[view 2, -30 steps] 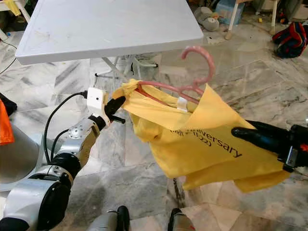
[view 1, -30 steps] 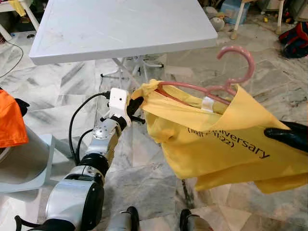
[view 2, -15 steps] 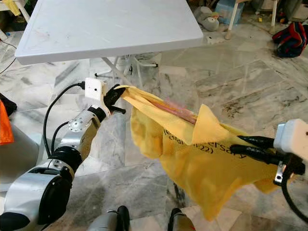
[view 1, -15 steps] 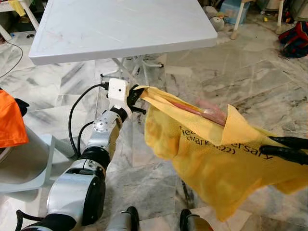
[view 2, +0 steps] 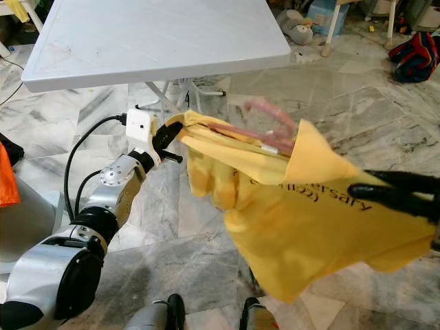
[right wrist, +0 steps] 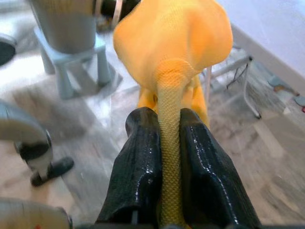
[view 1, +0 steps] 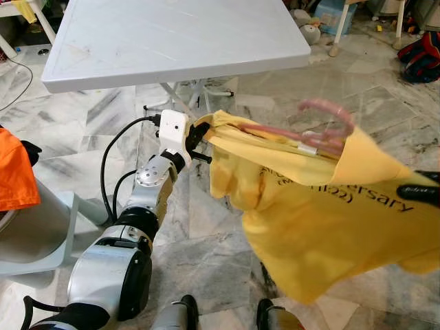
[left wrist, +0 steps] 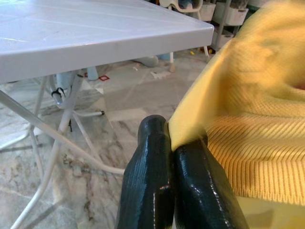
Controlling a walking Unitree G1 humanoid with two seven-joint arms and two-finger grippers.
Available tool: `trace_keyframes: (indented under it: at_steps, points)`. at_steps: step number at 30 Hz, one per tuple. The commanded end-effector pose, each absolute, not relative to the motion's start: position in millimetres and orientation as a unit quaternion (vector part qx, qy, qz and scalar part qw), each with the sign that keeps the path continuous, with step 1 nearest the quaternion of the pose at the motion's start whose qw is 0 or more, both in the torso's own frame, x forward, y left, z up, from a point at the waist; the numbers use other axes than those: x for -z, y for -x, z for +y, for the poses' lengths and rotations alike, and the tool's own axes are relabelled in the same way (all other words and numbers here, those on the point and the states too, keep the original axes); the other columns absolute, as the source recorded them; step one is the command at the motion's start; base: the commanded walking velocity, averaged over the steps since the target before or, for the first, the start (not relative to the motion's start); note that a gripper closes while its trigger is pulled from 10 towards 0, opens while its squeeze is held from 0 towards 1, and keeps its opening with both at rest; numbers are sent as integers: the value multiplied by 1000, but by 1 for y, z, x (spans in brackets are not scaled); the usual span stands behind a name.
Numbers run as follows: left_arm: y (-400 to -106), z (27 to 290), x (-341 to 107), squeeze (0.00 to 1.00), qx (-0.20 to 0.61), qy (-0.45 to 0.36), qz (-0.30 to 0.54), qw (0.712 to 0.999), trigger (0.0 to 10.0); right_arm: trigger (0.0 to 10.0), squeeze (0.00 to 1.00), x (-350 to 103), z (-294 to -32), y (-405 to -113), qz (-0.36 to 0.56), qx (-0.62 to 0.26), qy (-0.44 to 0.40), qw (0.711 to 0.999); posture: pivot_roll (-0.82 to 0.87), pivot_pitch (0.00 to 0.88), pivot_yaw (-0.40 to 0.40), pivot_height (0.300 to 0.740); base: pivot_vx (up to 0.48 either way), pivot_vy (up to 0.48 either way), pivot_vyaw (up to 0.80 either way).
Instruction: Hang hanger
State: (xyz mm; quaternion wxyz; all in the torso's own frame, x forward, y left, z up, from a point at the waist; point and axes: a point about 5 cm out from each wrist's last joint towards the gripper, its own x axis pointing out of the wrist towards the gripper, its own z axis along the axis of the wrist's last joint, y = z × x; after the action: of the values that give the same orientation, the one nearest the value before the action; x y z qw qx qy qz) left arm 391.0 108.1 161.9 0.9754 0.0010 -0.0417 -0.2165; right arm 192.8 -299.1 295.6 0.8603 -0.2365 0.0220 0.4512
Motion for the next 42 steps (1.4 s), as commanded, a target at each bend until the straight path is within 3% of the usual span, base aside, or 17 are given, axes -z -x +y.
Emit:
trace_keyframes:
  at_steps: [1,14,24,25,26,27,30,37,42]
  points:
    - [-388,159,-137,0,94,18,21,995,0,10000,0,-323,-314,-180,-33,-426,239,872,-142,225,35,740,0,0,0]
    - [-381,145,-119,0,127,28,51,990,0,10000,0,-325,-306,-196,-93,-409,180,890,-128,220,30,740,0,0,0]
    - [-369,122,-112,0,161,20,8,987,0,10000,0,-272,-256,-237,-120,-359,115,918,-107,221,19,740,0,0,0]
    - [-363,116,-102,514,182,17,24,983,10000,10000,0,-261,-244,-239,-106,-376,115,914,-102,224,19,740,0,0,0]
    - [-361,115,-99,514,188,16,30,982,10000,10000,0,-257,-240,-240,-101,-381,115,912,-102,224,19,740,0,0,0]
    - [-359,113,-96,1000,193,12,31,981,10000,10000,0,-255,-238,-241,-97,-384,115,911,-101,224,19,740,0,0,0]
    - [-344,101,-85,1000,250,-37,14,968,10000,10000,0,-248,-231,-244,-83,-392,122,908,-103,227,17,740,0,0,0]
    - [-331,100,-76,1000,269,-57,2,961,10000,10000,0,-234,-222,-260,-64,-372,179,908,-103,231,13,740,0,0,0]
    - [-325,101,-80,1000,284,-95,-41,953,10000,10000,0,-208,-212,-294,-29,-331,251,909,-91,238,10,740,0,0,0]
